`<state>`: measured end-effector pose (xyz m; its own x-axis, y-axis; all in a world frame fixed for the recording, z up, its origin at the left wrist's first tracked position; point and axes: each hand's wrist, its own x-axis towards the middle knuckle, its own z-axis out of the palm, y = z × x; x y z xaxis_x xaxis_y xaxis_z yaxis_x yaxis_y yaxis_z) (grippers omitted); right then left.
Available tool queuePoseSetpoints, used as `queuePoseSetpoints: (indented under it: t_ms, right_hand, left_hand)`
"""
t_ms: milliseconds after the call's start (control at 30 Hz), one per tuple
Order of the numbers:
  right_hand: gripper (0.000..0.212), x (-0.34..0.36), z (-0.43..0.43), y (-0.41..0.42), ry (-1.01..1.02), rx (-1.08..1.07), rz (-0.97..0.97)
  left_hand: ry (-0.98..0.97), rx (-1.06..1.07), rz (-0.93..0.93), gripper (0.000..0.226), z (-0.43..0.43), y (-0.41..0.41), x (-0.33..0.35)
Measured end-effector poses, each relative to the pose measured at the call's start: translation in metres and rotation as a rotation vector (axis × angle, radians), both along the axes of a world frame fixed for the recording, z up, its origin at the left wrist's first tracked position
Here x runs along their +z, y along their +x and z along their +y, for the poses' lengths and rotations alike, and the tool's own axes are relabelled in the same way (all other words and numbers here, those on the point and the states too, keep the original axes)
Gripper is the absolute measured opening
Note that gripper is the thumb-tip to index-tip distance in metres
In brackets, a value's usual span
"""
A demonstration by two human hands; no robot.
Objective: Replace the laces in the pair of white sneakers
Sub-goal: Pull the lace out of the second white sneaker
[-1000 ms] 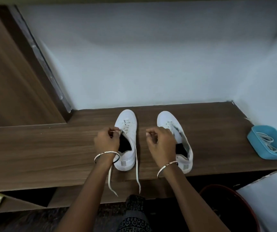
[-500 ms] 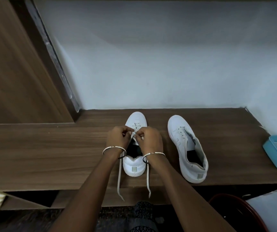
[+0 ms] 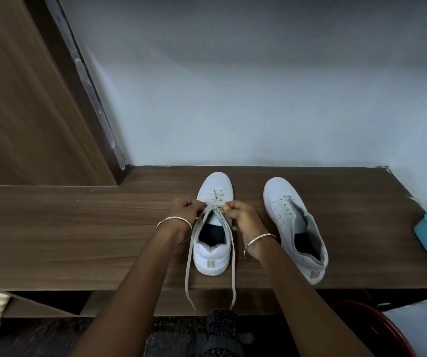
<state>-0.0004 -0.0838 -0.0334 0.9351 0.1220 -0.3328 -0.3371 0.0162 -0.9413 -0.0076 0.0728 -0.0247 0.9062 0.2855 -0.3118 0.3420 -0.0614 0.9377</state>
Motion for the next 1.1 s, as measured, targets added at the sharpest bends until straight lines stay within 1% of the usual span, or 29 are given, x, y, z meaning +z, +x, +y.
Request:
queuePoseSetpoints:
  t_ms: [33,100,167,200,267,333,367,433,500,533,567,600,667,733,800,833,867,900,933,967,1000,1067,1100]
  right_hand:
    - [0.017,0.002,-0.001,0.000,0.058,-0.025,0.066]
    - [0.016,0.007,-0.002,-0.001,0.157,-0.078,0.133]
    - [0.017,0.009,-0.003,-0.001,0.211,-0.091,0.138]
    - [0.016,0.011,-0.005,-0.001,0.214,-0.092,0.133]
    - [0.013,0.011,-0.009,0.000,0.231,-0.108,0.130]
    - [0.013,0.009,-0.014,0.000,0.307,-0.154,0.150]
    - [0.015,0.007,-0.016,0.000,0.342,-0.173,0.156]
    - [0.021,0.005,-0.017,-0.001,0.397,-0.196,0.154]
    - [0.025,0.008,-0.017,-0.004,0.482,-0.229,0.146]
    - [0.025,0.011,-0.017,-0.004,0.518,-0.246,0.144]
    - [0.025,0.016,-0.019,-0.004,0.542,-0.257,0.135]
    - [0.024,0.021,-0.021,-0.003,0.558,-0.261,0.119]
    - [0.022,0.033,-0.027,-0.001,0.590,-0.273,0.083]
    - [0.019,0.045,-0.035,0.002,0.615,-0.287,0.046]
    - [0.018,0.058,-0.048,0.005,0.651,-0.298,-0.002]
    - [0.017,0.064,-0.055,0.006,0.667,-0.298,-0.027]
    - [0.017,0.069,-0.063,0.007,0.673,-0.296,-0.049]
    - [0.017,0.073,-0.071,0.007,0.654,-0.296,-0.067]
    - [0.018,0.077,-0.079,0.007,0.600,-0.298,-0.088]
    - [0.016,0.079,-0.086,0.007,0.511,-0.304,-0.118]
    - [0.016,0.081,-0.093,0.007,0.390,-0.310,-0.149]
    - [0.025,0.079,-0.106,0.006,0.059,-0.288,-0.180]
    - [0.027,0.080,-0.112,0.005,-0.127,-0.234,-0.169]
  left_hand:
    - [-0.133,0.028,0.055,0.023,-0.003,-0.001,0.003]
    - [-0.288,0.079,0.162,0.023,-0.008,-0.002,0.010]
    - [-0.414,0.069,0.224,0.026,-0.007,-0.003,0.016]
    - [-0.460,0.043,0.227,0.022,-0.005,-0.003,0.020]
    - [-0.500,-0.037,0.167,0.015,0.003,-0.005,0.030]
    - [-0.515,-0.113,0.080,0.013,0.017,-0.007,0.044]
    - [-0.552,-0.107,0.049,0.011,0.025,-0.008,0.051]
    - [-0.647,-0.025,0.013,0.008,0.047,-0.010,0.063]
    - [-0.690,0.078,-0.029,0.013,0.069,-0.014,0.071]
    - [-0.653,0.112,-0.038,0.020,0.079,-0.014,0.071]
    - [-0.576,0.148,-0.026,0.025,0.088,-0.012,0.069]
    - [-0.453,0.190,0.007,0.029,0.093,-0.010,0.066]
    - [-0.129,0.256,0.117,0.030,0.102,-0.005,0.051]
    - [0.225,0.284,0.149,0.032,0.103,-0.008,0.036]
    - [0.595,0.237,0.206,0.047,0.093,-0.017,0.024]
    - [0.746,0.210,0.221,0.051,0.081,-0.022,0.022]
    - [0.836,0.181,0.169,0.047,0.069,-0.026,0.022]
    - [0.864,0.128,0.069,0.038,0.059,-0.026,0.021]
    - [0.833,0.064,-0.049,0.025,0.047,-0.024,0.024]
    - [0.749,-0.005,-0.133,0.013,0.038,-0.021,0.024]
    - [0.682,-0.098,-0.169,0.005,0.028,-0.020,0.026]
    - [0.645,-0.257,-0.198,0.008,0.012,-0.016,0.023]
    - [0.645,-0.305,-0.195,0.008,0.005,-0.014,0.023]
